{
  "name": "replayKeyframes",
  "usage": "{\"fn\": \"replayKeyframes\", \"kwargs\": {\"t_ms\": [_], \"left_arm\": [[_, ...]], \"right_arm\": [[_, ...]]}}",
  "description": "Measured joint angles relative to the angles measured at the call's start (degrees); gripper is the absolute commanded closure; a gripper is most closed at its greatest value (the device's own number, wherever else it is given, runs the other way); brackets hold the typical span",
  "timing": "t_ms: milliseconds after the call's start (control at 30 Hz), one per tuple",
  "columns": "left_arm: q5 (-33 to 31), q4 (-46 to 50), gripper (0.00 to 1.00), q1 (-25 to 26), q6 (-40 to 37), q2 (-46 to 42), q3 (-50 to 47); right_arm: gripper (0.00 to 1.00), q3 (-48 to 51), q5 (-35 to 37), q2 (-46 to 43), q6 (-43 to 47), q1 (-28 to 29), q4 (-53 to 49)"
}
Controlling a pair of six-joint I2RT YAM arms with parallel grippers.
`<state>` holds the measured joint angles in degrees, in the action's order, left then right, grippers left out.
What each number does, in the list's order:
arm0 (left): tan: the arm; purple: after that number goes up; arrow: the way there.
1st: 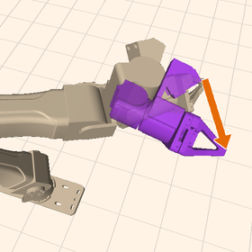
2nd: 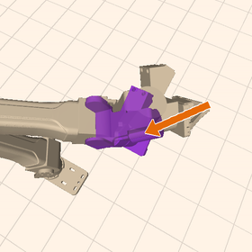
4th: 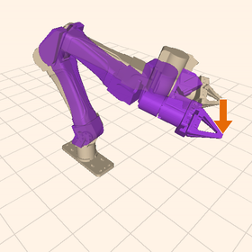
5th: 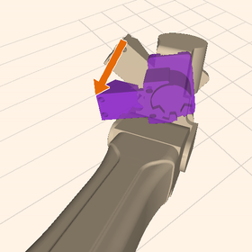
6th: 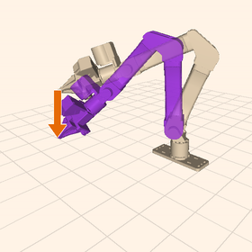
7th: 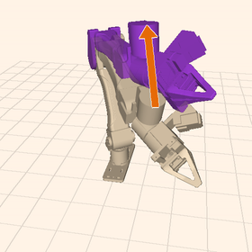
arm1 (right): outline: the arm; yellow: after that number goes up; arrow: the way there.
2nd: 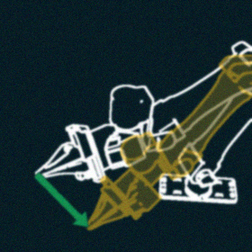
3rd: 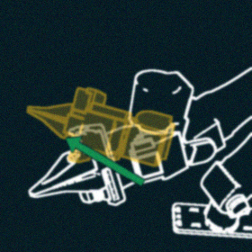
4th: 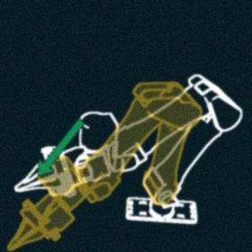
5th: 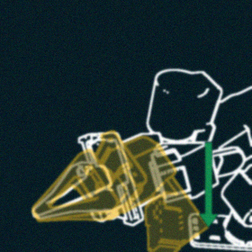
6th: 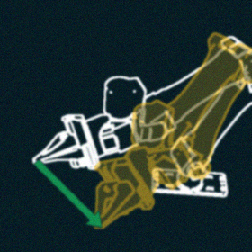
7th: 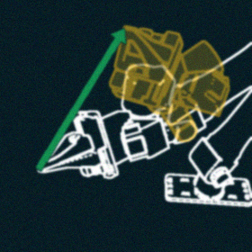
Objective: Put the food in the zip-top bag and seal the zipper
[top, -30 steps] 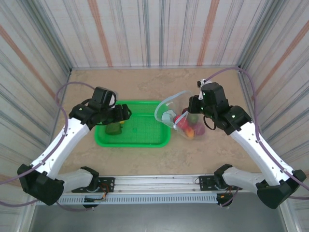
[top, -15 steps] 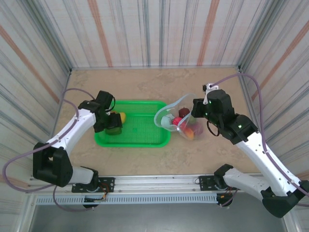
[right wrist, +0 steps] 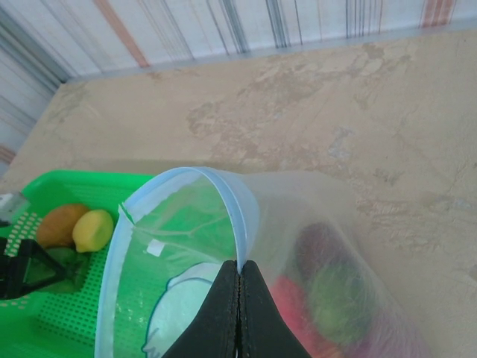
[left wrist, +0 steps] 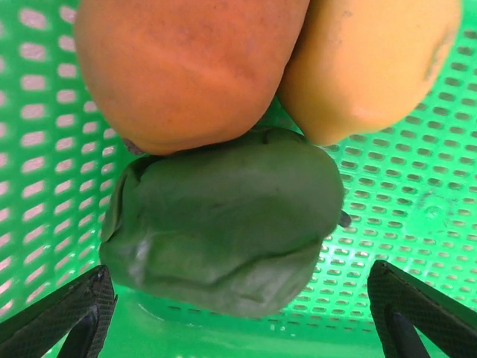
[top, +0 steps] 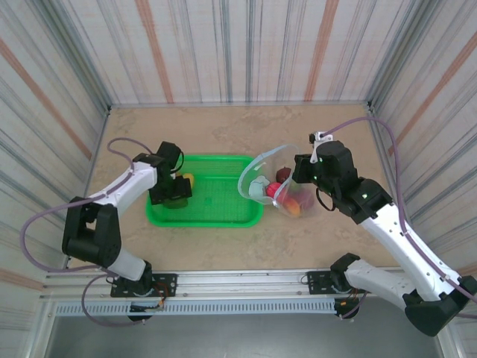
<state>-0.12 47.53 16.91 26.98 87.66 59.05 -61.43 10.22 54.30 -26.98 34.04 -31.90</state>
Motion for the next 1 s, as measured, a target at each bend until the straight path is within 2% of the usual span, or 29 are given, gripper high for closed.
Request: {"fn": "replayKeyframes", "kwargs": {"t_ms": [433,700,933,1000], "left_arm": [[-0.7,-1.4,0.09,0.0,0.0,6.8,0.8],[-0.8,-2.3,0.26,-0.1,0.1,7.3,0.9],[-0.4,-2.4,0.29,-0.1,0.0,4.6,0.9],[-0.3,-2.1,0.34,-0.1,-0.2,2.4,0.9]], "right_arm": [[1.0,2.1,-2.8,-0.1,0.0,-1.6,2.4],[1.0,2.1,-3.9,-0.8,0.0,-1.6,2.9],[1.0,2.4,-4.3,-0.8,0.0,-1.6,3.1],[1.0,2.4,-4.4,-0.8,0.0,-1.6,3.1]]}}
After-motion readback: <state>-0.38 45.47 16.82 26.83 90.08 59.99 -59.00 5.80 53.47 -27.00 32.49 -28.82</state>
